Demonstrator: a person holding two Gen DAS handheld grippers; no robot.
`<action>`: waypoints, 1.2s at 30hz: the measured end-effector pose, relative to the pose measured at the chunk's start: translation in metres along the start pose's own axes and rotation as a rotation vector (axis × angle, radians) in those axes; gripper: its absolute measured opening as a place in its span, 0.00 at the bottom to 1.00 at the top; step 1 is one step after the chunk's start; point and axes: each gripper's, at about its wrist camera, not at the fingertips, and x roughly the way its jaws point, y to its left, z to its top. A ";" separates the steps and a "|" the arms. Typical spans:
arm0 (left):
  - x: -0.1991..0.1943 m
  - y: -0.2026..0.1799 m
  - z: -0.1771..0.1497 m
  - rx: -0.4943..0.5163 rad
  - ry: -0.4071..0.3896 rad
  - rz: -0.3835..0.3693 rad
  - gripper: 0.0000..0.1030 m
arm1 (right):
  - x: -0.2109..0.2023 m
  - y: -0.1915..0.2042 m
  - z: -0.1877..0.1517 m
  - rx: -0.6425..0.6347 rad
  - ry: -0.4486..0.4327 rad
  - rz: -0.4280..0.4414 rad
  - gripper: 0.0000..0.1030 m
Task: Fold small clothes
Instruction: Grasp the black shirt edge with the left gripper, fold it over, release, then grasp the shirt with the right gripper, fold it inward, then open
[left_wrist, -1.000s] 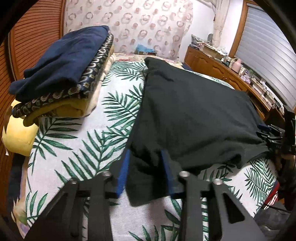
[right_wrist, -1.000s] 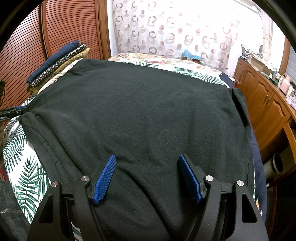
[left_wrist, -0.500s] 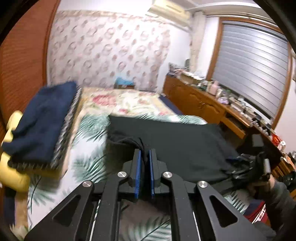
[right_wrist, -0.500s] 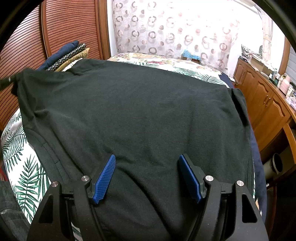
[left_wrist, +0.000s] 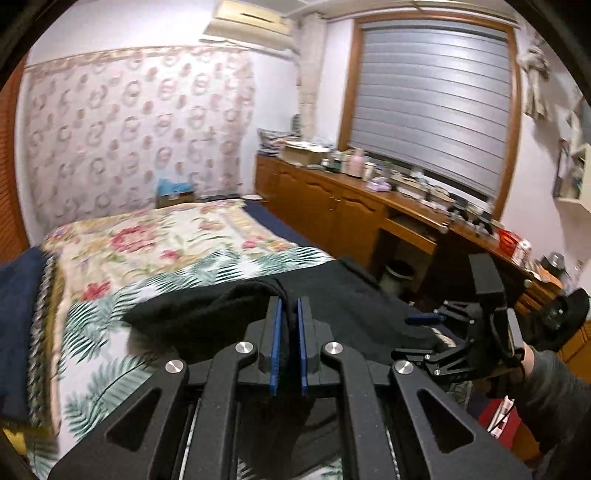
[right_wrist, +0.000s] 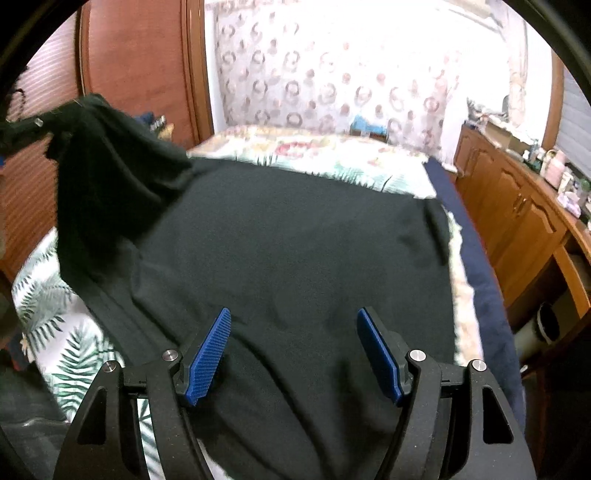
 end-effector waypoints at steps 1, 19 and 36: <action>0.003 -0.006 0.004 0.011 0.001 -0.014 0.08 | -0.007 -0.001 0.001 0.000 -0.013 -0.014 0.70; 0.037 -0.066 0.015 0.128 0.096 -0.111 0.41 | -0.032 -0.008 -0.008 0.073 -0.068 -0.066 0.70; 0.031 0.028 -0.055 -0.043 0.133 0.116 0.73 | 0.034 -0.010 0.009 0.005 0.059 0.082 0.66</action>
